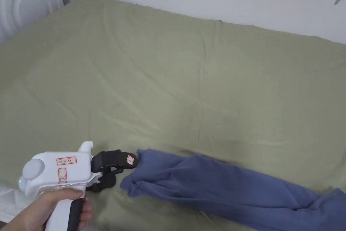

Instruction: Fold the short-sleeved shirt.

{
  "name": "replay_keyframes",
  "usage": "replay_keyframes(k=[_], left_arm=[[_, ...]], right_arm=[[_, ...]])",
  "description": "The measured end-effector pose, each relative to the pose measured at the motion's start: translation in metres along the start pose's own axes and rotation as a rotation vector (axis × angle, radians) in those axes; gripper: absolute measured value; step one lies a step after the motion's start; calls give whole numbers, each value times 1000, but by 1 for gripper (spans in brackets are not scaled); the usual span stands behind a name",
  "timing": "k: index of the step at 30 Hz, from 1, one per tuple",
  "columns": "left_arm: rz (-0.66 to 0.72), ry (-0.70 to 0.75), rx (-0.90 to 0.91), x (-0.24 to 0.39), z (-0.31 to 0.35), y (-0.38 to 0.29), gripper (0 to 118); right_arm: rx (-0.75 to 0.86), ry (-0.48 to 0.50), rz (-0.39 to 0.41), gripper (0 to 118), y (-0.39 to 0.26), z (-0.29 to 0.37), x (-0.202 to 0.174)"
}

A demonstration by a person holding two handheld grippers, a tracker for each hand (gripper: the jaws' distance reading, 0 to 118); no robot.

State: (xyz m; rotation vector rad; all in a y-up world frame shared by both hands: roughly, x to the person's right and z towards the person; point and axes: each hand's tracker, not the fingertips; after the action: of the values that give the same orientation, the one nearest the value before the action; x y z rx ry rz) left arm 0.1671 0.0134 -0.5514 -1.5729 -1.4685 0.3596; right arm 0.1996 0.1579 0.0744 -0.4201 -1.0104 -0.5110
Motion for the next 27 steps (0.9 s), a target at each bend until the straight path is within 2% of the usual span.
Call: replay_keyframes(k=[5, 10, 12, 13, 15, 16, 18, 19, 20, 23, 27], left_arm=[[85, -215, -90, -2, -34, 15, 118], [-43, -160, -131, 1, -61, 30, 118], [-47, -142, -147, 9, -68, 27, 118], [-51, -140, -165, 10, -70, 28, 103], [-22, -154, -201, 6, -74, 30, 6], [35, -119, -227, 7, -78, 24, 5], [11, 93, -254, -5, -94, 15, 5], [12, -74, -232, -3, -90, 15, 5], [59, -79, -201, 0, -81, 13, 5], [-78, 90, -143, 24, -74, 10, 5], [-133, 158, -103, 51, -54, 12, 4]], right_arm=[[-12, 0, -6, 4, 6, -14, -5], [-25, 26, -2, 4, 11, -29, -12], [-28, 37, 2, 4, 11, -33, -15], [-31, 42, 1, 4, 11, -34, -15], [-33, 48, -3, 5, 11, -35, -15], [-34, 51, -5, 5, 11, -35, -15], [-28, 51, -8, 5, 11, -33, -14], [-24, 52, -11, 5, 12, -31, -13], [-23, 52, -15, 5, 12, -29, -12], [-14, 47, -20, 4, 13, -24, -6], [-1, 42, -30, 5, 13, -20, 1]])
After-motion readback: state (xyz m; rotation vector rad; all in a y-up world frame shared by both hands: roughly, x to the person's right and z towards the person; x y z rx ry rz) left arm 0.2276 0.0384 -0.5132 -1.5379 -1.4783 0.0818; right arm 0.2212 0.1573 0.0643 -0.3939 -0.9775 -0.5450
